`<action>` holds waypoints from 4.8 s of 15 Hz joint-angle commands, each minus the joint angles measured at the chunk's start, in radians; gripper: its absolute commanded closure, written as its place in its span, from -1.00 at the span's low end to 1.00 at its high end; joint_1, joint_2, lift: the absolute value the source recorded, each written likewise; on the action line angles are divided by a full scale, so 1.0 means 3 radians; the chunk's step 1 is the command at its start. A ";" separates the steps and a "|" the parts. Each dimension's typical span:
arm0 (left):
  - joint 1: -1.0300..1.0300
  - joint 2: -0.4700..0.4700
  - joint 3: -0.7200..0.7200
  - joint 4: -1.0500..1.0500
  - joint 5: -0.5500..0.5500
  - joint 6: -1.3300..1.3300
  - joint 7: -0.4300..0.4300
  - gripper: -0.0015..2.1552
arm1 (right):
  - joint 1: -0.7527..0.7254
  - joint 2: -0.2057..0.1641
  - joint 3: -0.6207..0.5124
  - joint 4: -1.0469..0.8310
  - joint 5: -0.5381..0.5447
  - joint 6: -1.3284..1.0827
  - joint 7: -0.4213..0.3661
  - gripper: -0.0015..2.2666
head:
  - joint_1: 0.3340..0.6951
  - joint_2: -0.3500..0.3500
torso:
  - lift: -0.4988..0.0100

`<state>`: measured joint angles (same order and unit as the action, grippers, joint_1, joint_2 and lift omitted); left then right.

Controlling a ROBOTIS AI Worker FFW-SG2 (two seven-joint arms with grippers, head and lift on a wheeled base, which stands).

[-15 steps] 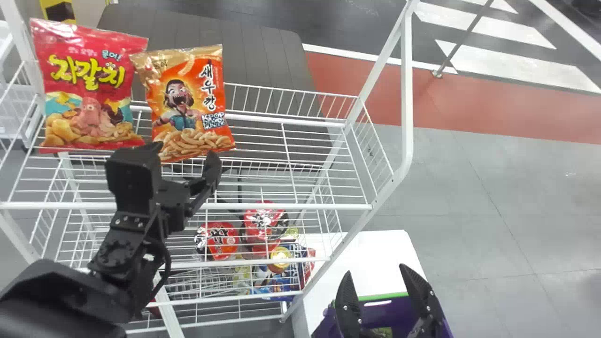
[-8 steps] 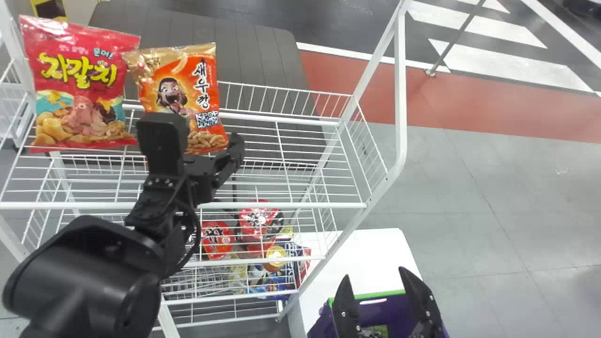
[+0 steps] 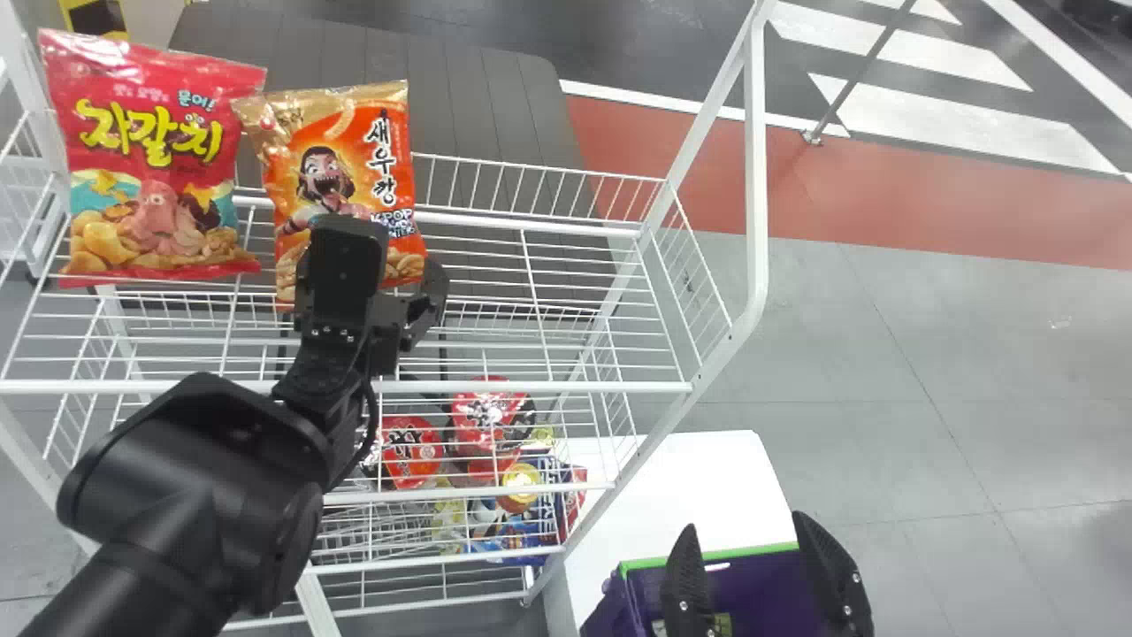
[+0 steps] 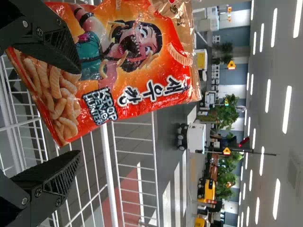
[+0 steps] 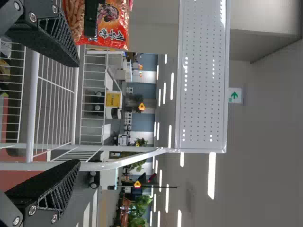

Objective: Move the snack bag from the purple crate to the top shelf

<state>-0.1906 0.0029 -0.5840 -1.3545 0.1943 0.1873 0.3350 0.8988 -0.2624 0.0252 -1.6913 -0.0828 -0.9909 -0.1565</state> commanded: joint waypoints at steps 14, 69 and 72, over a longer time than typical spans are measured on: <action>-0.0290 -0.0018 0.0050 0.0281 0.0462 -0.0003 0.0336 -0.75 | -0.0025 0.0010 0.0013 0.0049 0.0041 -0.0002 0.0000 -0.92 | 1.00 -1.00 | 0.97; -0.0295 -0.0018 0.0029 0.1140 -0.0627 -0.1015 0.0295 -0.94 | -0.0092 0.0005 0.0192 0.0294 0.0153 -0.0851 0.0000 -0.92 | 1.00 -0.82 | 0.97; -0.0290 -0.0018 0.0024 0.1135 -0.0627 -0.1026 0.0305 -0.94 | -0.0092 0.0005 0.0192 0.0294 0.0153 -0.0872 0.0000 -0.92 | 1.00 -0.83 | 0.97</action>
<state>-0.2791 0.0030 -0.5763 -1.0124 0.0070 -0.1177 0.4256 0.8713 -0.2607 0.0828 -1.6030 -0.0368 -1.2494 -0.1564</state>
